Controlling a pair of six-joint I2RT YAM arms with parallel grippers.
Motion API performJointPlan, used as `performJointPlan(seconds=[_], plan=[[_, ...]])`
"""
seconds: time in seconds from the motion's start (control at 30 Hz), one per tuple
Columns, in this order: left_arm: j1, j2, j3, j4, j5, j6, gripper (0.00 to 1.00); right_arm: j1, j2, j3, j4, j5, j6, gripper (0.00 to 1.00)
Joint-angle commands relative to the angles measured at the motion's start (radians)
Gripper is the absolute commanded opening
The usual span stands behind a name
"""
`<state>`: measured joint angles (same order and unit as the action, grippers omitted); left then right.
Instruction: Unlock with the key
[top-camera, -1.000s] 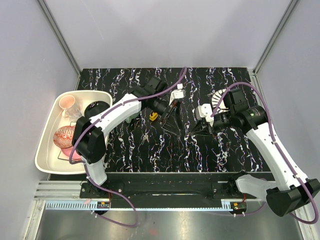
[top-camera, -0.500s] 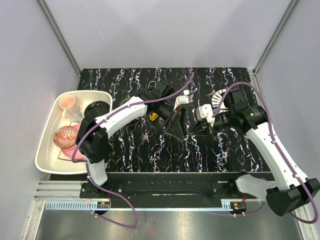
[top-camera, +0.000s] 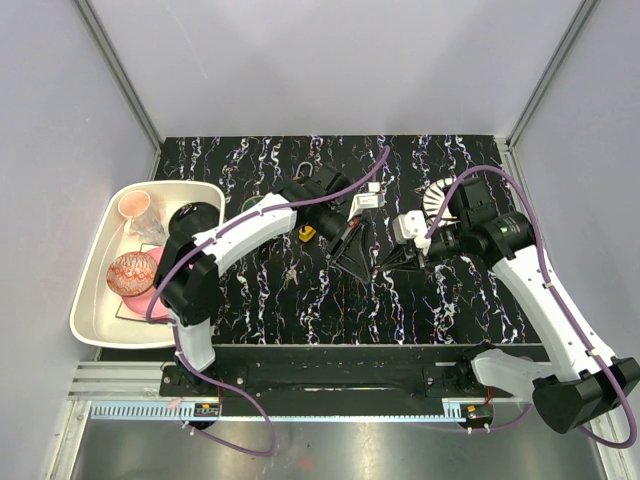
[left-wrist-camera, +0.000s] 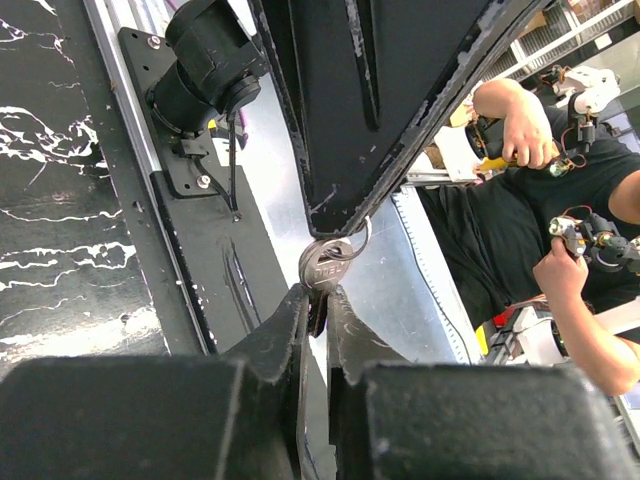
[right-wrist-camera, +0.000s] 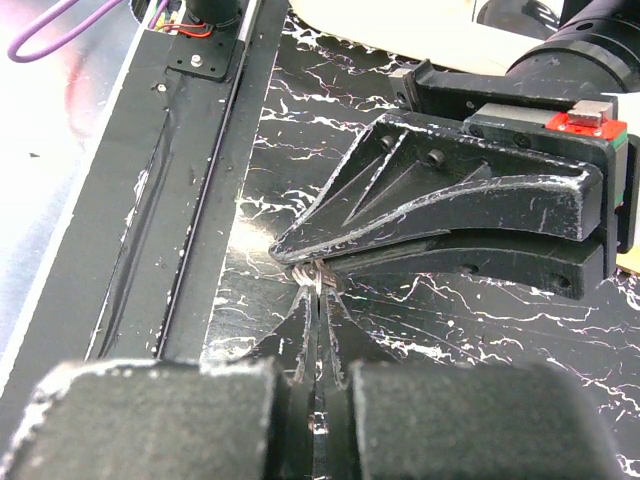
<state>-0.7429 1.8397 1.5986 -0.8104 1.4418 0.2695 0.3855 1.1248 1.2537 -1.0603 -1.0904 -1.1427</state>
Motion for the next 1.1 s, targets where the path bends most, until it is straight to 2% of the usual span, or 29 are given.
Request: performJointPlan(seconds=[0.0,0.1,0.13,0.17,0.23,0.27,0.37,0.5,0.53,0.7,0.93,1.07], plan=[[-0.004,0.013,0.040,0.028,0.054,0.013,0.00,0.006,-0.019,-0.010,0.008,-0.017,-0.029,0.00],[-0.004,0.006,0.041,0.028,0.004,0.011,0.00,0.007,-0.022,-0.007,0.020,0.009,-0.019,0.02],[-0.004,0.003,0.044,0.027,-0.024,0.011,0.00,0.007,-0.025,0.001,0.028,0.032,-0.003,0.09],[-0.003,-0.008,0.044,0.027,-0.061,0.005,0.00,0.006,-0.028,0.006,0.034,0.043,0.035,0.32],[-0.003,-0.022,0.044,0.027,-0.176,0.007,0.00,0.006,-0.042,0.024,0.060,0.079,0.110,0.49],[-0.004,-0.036,0.046,0.025,-0.283,0.002,0.00,0.007,-0.046,0.027,0.072,0.090,0.136,0.63],[0.000,-0.074,0.031,0.046,-0.410,0.001,0.00,0.007,-0.065,0.023,0.132,0.129,0.242,0.71],[0.000,-0.144,-0.037,0.125,-0.544,-0.023,0.00,0.007,-0.063,-0.022,0.287,0.171,0.408,0.72],[0.000,-0.170,-0.040,0.135,-0.567,-0.018,0.00,0.006,-0.053,-0.028,0.325,0.191,0.501,0.72],[0.000,-0.250,-0.098,0.188,-0.682,-0.012,0.00,-0.002,0.027,-0.054,0.466,0.248,0.685,0.64],[-0.003,-0.303,-0.146,0.241,-0.747,-0.038,0.00,-0.036,0.134,-0.054,0.579,0.123,0.909,0.53],[-0.006,-0.289,-0.147,0.238,-0.777,-0.044,0.00,-0.037,0.159,-0.059,0.603,0.069,0.940,0.46]])
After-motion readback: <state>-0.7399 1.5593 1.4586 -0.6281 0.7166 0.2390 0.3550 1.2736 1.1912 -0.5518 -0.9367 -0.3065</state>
